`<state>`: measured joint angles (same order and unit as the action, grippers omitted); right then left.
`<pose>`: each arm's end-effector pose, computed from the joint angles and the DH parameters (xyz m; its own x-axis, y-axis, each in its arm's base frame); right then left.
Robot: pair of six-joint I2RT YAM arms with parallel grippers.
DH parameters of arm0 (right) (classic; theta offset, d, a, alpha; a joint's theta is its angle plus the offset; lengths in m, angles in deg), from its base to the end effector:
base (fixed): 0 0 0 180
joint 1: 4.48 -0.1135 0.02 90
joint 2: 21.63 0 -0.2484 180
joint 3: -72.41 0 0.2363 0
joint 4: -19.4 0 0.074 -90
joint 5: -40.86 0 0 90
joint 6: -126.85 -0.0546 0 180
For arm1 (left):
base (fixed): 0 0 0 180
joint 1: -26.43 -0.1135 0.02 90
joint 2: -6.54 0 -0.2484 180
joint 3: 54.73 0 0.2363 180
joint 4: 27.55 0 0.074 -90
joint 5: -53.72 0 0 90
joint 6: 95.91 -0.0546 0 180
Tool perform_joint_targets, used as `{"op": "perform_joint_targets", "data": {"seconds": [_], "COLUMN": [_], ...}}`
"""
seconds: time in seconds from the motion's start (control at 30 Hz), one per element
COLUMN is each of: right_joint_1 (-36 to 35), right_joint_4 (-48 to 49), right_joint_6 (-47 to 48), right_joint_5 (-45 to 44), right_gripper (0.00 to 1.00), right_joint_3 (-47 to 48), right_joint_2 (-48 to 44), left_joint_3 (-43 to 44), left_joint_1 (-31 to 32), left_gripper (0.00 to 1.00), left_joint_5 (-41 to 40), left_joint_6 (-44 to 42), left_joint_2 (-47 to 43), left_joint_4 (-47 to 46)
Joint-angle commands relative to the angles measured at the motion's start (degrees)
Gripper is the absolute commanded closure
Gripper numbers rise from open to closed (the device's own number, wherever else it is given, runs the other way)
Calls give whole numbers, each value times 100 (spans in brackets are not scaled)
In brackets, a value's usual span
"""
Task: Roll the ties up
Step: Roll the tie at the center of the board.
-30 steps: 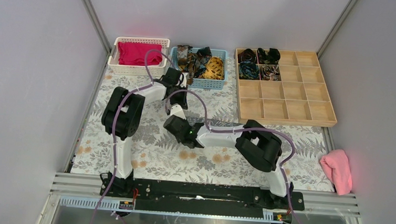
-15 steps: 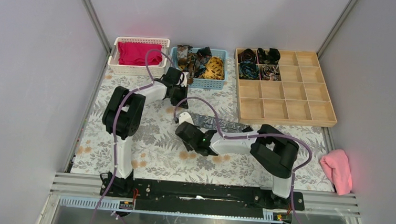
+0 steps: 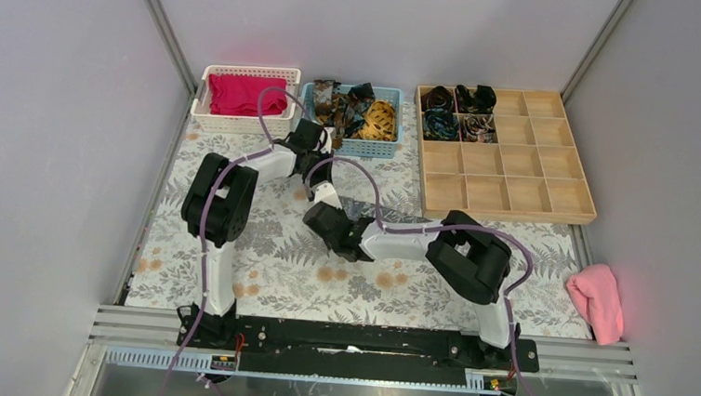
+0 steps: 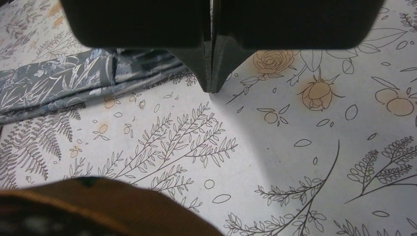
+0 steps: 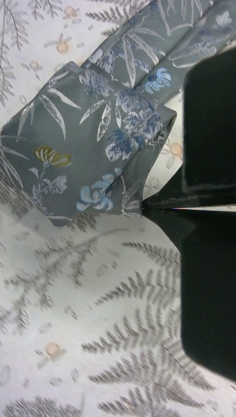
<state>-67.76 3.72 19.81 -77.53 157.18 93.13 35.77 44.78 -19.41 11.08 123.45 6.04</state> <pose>0.2093 0.3581 0.1337 -0.4940 -0.4080 -0.7678 -0.5142 0.8492 -0.1204 0.3815 -0.1432 0.1206 -0.9144 0.0087 -0.4047 0.1796 0.9046 -0.3865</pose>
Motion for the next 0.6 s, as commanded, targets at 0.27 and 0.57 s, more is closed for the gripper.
{"op": "perform_joint_targets", "data": {"seconds": [0.27,0.57], "right_joint_1": [510,537], "right_joint_4": [-82,-280], "right_joint_6": [631,719], "right_joint_5": [249,589], "right_gripper": [100,100], "right_joint_3": [563,981], "right_joint_2": [371,406], "left_joint_3": [-1223,-1518], "left_joint_1": [509,1130], "left_gripper": [100,100], "left_joint_5": [-842,-1286], "left_joint_6": [349,753], "left_joint_2": [502,12], "left_joint_4": [453,704]}}
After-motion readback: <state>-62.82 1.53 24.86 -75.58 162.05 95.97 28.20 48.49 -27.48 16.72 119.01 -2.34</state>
